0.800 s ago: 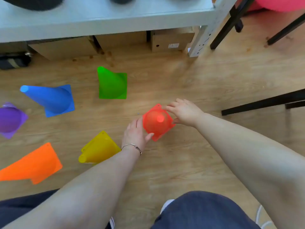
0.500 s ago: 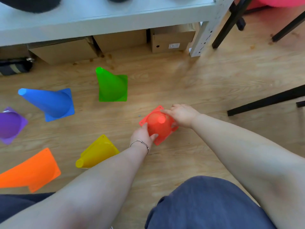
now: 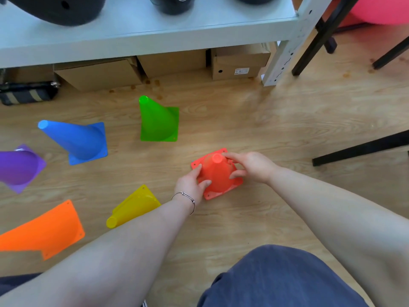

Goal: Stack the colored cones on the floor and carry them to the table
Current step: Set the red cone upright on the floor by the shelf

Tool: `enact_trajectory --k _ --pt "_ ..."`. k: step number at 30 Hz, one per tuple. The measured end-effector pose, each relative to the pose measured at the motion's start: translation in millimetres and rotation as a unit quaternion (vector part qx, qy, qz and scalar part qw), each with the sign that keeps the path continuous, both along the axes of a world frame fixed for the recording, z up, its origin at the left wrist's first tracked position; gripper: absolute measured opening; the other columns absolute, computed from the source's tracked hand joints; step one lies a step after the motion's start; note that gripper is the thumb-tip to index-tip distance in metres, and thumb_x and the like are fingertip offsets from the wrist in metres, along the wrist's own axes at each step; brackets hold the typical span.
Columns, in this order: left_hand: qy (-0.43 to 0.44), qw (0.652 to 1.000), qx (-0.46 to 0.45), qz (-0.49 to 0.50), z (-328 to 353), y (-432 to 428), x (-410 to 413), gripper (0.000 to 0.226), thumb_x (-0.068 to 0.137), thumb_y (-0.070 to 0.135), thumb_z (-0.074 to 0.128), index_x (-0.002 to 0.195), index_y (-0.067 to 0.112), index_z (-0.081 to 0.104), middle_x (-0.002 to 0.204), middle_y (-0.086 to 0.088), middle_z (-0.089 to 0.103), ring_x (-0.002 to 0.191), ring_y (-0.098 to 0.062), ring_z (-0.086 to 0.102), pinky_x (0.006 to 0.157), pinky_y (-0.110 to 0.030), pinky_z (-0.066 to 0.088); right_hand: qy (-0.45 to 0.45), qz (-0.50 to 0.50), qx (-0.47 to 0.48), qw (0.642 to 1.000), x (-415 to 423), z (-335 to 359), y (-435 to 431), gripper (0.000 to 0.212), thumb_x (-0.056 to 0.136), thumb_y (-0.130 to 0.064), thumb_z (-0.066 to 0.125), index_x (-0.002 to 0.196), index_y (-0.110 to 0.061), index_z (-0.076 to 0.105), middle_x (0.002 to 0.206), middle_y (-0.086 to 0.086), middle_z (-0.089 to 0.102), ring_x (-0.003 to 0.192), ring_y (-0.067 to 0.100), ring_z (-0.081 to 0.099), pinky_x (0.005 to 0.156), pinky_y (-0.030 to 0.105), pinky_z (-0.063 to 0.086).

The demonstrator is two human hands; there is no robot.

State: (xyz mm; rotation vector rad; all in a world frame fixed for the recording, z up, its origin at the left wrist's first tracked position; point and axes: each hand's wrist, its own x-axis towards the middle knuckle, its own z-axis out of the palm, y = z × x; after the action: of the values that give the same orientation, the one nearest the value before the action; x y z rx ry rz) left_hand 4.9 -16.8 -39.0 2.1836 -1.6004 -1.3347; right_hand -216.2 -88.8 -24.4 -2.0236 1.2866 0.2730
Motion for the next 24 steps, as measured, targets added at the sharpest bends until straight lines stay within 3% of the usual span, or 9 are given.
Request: enact_trajectory --k 4,13,19,24 --pt "0.037 0.998 -0.037 0.020 23 -17 15 0.061 0.084 0.027 0.069 0.140 0.021 0.046 0.131 -0.005 0.063 0.123 -0.017 0.057 0.103 -0.026 0.040 -0.079 -0.070 0.027 0.994 11 22 -10 0.079 0.076 -0.039 0.080 0.146 -0.031 0.044 0.131 0.001 0.066 0.123 0.018 0.061 0.101 0.036 0.048" --pt "0.080 0.990 -0.114 0.014 123 -79 69 0.050 0.081 0.022 0.072 0.130 0.018 0.057 0.128 -0.002 0.065 0.116 -0.011 0.061 0.105 -0.032 0.044 -0.129 -0.106 -0.006 0.986 56 122 -61 0.067 0.065 -0.047 0.085 0.123 -0.050 0.052 0.109 -0.008 0.071 0.097 0.007 0.069 0.091 0.038 0.056" --pt "0.029 0.985 -0.164 -0.037 174 -110 114 0.049 0.085 0.032 0.066 0.133 0.029 0.053 0.130 0.005 0.063 0.119 -0.010 0.059 0.104 -0.033 0.045 -0.100 -0.053 -0.090 0.989 96 180 -93 0.069 0.066 -0.051 0.083 0.126 -0.033 0.054 0.114 -0.009 0.070 0.093 0.012 0.069 0.087 0.037 0.055" --pt "0.035 0.983 -0.158 -0.084 202 -151 157 0.062 0.079 0.019 0.072 0.135 0.030 0.049 0.134 0.005 0.059 0.121 -0.010 0.056 0.105 -0.035 0.044 -0.080 -0.050 -0.151 0.984 137 197 -113 0.071 0.067 -0.059 0.078 0.125 -0.027 0.052 0.113 -0.008 0.068 0.095 0.016 0.066 0.081 0.035 0.052"
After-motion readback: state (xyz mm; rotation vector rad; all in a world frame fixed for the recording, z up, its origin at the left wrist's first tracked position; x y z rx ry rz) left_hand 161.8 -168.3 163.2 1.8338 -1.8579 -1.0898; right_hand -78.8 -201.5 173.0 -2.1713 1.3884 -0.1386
